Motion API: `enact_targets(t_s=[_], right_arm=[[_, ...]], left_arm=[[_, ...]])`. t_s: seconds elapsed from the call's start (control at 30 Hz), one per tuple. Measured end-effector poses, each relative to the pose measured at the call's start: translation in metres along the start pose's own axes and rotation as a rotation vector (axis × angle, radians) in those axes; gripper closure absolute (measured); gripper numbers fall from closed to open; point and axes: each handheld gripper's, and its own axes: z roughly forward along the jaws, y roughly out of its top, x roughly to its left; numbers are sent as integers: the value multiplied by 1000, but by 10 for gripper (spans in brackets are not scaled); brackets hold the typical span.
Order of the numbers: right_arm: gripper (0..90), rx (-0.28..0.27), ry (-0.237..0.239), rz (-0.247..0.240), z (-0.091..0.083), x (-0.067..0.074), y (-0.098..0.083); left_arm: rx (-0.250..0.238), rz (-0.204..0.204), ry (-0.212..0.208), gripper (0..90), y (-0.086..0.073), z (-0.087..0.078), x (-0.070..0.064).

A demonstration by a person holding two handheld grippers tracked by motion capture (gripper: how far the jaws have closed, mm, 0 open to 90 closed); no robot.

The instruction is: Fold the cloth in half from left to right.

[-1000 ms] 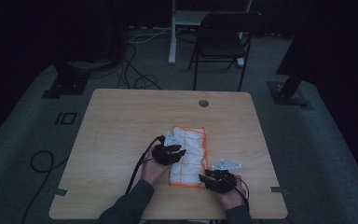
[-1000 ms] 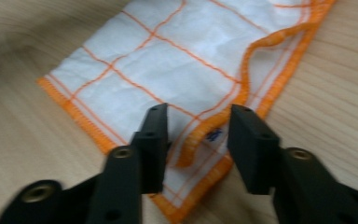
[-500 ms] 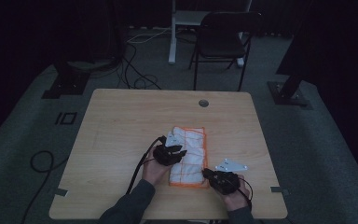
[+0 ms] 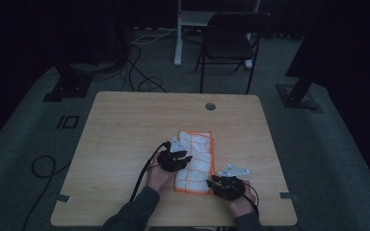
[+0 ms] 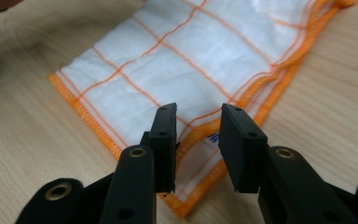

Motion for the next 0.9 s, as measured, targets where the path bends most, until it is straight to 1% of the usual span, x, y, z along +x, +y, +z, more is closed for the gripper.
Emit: enact_targets(t_s=[0.03,0.07,0.1,0.13,0.17,0.2,0.23,0.27,0.33,0.37,0.5,0.57,0.67,0.7,0.73,0.8,0.9], right_arm=[[677,22,11,-4,4,1,0],[677,22,11,-4,4,1,0],[677,45,19,6,8,2,-1],[677,45,19,6,8,2,-1],[746,55,29,8,9,2,-1],[795,55,26,6,9,2,-1],[795,55,26,6,9,2,-1],[845,54,20,2,9,2,0],[872,44,-3,-9,6,3,2],[873,39,-10,-14,5,3,2],[873,15,-28,-1,-4,1,5],[873,22,-43,-2,-6,-1,5],[869,21,-45,8,-7,-3,4],[845,40,-33,10,-5,-4,3],[807,48,-30,12,-4,-5,3],[763,59,-37,19,0,-5,2],[721,67,-39,21,5,-8,1]], left_arm=[[0,1,1,680,0,-1,0],[0,1,1,681,0,-1,0],[-3,0,1,681,0,-1,1],[-3,0,1,681,0,-1,1],[-4,-2,0,681,0,-1,1],[-4,-2,0,681,0,-1,1],[-4,-2,-1,681,0,-1,1],[-4,-4,-2,681,0,0,1],[-5,-4,-1,681,0,0,1],[-5,-4,-1,681,0,0,1],[-4,-4,0,681,0,-1,1],[-3,-5,1,681,0,0,1],[-1,-9,1,681,-1,0,1],[-1,-9,1,681,-1,1,1],[1,-7,1,680,-1,1,1],[1,-5,2,680,-1,1,1],[0,-7,0,680,-1,2,1]])
